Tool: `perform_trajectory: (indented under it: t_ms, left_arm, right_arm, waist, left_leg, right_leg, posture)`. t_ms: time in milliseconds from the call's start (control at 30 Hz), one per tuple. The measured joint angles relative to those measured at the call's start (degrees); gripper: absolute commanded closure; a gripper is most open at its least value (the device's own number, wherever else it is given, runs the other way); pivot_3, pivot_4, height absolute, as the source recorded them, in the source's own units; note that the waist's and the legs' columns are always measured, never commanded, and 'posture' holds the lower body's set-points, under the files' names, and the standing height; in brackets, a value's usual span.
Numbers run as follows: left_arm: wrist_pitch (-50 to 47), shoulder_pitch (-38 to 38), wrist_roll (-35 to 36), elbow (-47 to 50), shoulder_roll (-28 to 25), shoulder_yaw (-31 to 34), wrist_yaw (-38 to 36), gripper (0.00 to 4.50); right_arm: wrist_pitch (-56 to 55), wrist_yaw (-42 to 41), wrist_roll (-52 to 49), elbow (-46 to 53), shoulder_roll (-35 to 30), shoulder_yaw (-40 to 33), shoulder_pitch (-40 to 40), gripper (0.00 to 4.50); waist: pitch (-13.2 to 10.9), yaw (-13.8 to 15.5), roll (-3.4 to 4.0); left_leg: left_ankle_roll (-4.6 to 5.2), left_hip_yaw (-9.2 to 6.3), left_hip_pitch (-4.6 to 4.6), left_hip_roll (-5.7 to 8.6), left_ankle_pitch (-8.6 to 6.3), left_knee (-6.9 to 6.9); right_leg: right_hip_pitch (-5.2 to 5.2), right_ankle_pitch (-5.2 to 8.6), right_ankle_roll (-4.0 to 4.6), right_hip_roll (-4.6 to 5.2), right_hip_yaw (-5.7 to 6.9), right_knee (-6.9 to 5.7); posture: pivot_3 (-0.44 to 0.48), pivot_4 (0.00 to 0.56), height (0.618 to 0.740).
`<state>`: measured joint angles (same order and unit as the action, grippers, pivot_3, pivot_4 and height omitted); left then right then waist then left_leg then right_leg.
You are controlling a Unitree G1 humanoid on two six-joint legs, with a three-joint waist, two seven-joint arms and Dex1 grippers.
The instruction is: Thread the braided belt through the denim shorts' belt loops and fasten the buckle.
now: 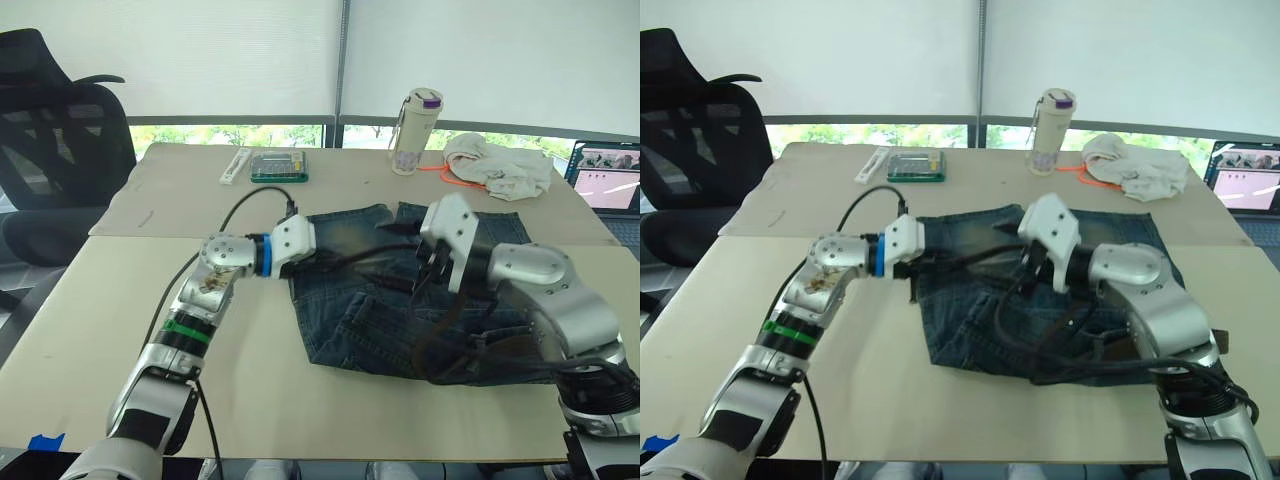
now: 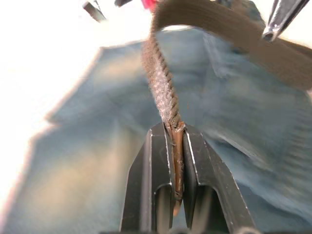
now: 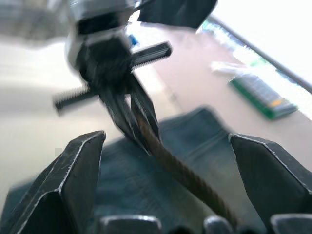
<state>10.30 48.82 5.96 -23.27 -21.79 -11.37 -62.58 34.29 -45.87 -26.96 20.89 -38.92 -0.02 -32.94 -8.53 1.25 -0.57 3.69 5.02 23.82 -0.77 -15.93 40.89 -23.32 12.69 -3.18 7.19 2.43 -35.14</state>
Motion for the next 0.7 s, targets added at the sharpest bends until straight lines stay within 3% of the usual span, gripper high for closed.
perform_trajectory:
  t_ms: [200, 367, 533, 700]
  left_arm:
    - [14.66, 2.14, -10.15, -5.17, 2.51, 1.18, 16.9, 4.47]
    - [20.93, 0.21, -16.89, -4.62, 4.85, 0.78, 28.14, 4.47]
    - [26.52, -1.85, -19.24, -3.17, 5.35, -0.26, 32.25, 4.47]
    - [32.26, -1.86, -21.16, -3.67, 2.53, -1.93, 32.58, 4.47]
  right_arm:
    - [19.62, 11.51, -19.11, 5.22, 4.88, -12.79, 3.55, 0.0]
    - [29.17, 33.41, -38.91, 8.35, 16.4, -18.06, 7.85, 0.0]
    - [25.03, 56.76, -56.46, 5.47, 24.52, -19.33, 9.46, 0.0]
    - [15.31, 69.01, -70.06, 1.65, 24.67, -21.87, 8.5, 0.0]
  waist:
    - [0.0, 0.12, 0.0]
    - [0.01, -0.21, 0.01]
    - [0.01, -0.39, 0.01]
    - [0.01, -0.65, 0.03]
  left_leg:
    - [0.01, 0.01, -0.01, -0.04, 0.0, -0.08]
    - [0.0, 0.02, -0.01, -0.05, 0.0, -0.14]
    - [0.0, 0.04, -0.02, -0.02, 0.0, -0.13]
    - [0.01, 0.06, -0.03, -0.02, 0.0, -0.15]
  right_leg:
    - [0.02, -0.04, -0.02, 0.02, 0.03, -0.05]
    - [-0.02, -0.04, -0.02, 0.06, 0.01, -0.1]
    - [-0.02, -0.04, -0.03, 0.09, 0.02, -0.13]
    - [-0.02, -0.05, -0.06, 0.07, 0.02, -0.12]
  posture:
    - [0.0, 0.15, 0.737]
    - [0.0, 0.15, 0.737]
    - [0.0, 0.15, 0.737]
    - [0.0, 0.15, 0.737]
